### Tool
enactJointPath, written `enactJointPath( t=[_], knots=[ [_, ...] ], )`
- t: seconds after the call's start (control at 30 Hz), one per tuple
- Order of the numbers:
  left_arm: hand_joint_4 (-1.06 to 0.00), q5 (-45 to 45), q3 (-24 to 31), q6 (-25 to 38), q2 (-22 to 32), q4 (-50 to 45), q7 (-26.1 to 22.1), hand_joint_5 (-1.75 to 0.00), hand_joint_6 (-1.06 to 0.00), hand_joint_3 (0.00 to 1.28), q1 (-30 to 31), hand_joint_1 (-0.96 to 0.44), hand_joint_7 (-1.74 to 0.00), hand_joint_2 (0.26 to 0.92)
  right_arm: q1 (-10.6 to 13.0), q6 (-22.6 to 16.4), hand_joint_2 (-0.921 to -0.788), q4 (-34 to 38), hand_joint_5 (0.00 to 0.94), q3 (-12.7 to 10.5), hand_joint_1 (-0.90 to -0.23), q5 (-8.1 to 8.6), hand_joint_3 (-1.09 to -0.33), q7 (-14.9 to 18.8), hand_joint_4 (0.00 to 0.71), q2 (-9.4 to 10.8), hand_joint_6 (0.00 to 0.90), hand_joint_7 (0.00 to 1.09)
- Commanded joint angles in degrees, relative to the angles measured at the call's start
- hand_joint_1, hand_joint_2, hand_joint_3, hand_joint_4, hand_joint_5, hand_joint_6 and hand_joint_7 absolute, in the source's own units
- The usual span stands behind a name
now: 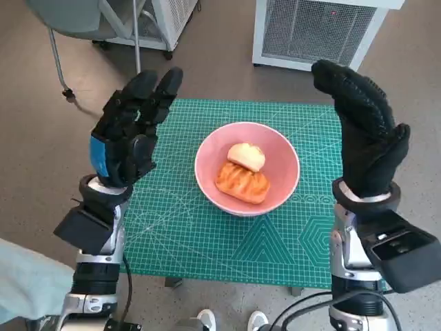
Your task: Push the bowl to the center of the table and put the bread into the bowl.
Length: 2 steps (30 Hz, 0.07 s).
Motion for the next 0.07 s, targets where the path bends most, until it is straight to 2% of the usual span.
enactJointPath(
  t=[0.03,0.07],
  knots=[
    [-0.43,0.0,0.3,-0.9,-0.9,0.5,1.1,-0.01,-0.62,0.42,0.3,-0.52,-0.08,0.921,0.4,0.2,-0.921,0.3,0.226,0.1,-0.435,-0.62,-0.628,-0.1,0.206,-0.2,-0.001,0.78],
    [-0.44,1.3,0.3,-1.6,-1.1,0.7,2.1,-0.01,-0.61,0.32,0.4,-0.43,-0.07,0.921,0.5,0.3,-0.921,0.3,0.225,0.1,-0.432,-0.86,-0.629,-0.2,0.203,-0.3,-0.001,0.78]
  ],
)
